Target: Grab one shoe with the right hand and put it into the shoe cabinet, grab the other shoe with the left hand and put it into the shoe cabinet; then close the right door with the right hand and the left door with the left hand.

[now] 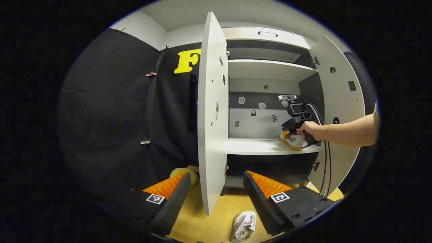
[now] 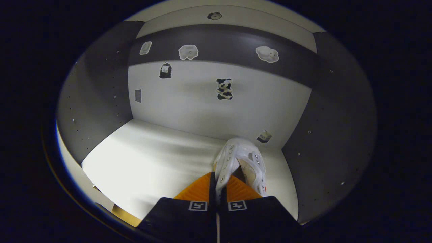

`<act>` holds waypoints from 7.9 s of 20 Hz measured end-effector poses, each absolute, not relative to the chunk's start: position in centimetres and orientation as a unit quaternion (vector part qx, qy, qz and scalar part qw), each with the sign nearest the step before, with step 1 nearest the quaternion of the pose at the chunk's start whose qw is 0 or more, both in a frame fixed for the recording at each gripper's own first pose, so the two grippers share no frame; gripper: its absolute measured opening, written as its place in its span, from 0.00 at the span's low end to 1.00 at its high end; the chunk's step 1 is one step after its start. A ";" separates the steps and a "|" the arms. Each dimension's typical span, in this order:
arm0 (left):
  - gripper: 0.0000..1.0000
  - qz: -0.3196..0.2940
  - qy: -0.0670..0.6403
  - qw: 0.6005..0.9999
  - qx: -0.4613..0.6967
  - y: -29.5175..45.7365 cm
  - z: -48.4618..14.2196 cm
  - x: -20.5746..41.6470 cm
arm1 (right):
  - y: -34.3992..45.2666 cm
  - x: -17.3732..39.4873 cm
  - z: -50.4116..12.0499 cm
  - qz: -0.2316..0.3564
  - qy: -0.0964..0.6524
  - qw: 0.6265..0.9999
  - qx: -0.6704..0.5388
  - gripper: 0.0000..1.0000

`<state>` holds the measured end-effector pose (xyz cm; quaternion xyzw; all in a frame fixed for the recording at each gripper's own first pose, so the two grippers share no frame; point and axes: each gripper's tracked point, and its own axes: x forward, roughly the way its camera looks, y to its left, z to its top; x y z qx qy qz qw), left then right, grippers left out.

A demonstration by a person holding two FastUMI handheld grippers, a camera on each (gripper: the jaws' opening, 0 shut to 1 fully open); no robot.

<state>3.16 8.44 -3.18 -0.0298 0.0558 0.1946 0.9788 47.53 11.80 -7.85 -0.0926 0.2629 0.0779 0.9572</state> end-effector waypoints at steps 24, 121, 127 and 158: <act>0.98 0.100 0.130 0.986 -0.037 6.4 -13.8 0.2 | 9.0 20.6 -2.8 0.107 0.077 0.991 -0.005 0.98; 0.97 0.085 0.253 0.964 0.015 2.6 0.7 40.7 | -9.7 5.1 -8.2 0.139 0.110 0.984 0.019 0.98; 0.97 0.092 0.144 0.985 0.021 -0.2 1.2 26.2 | -11.4 5.4 -7.3 0.136 0.096 0.986 0.013 0.98; 0.97 -0.017 0.087 0.996 -0.008 -4.6 -5.9 7.4 | -25.2 15.2 11.3 -0.082 -0.002 0.994 0.071 0.98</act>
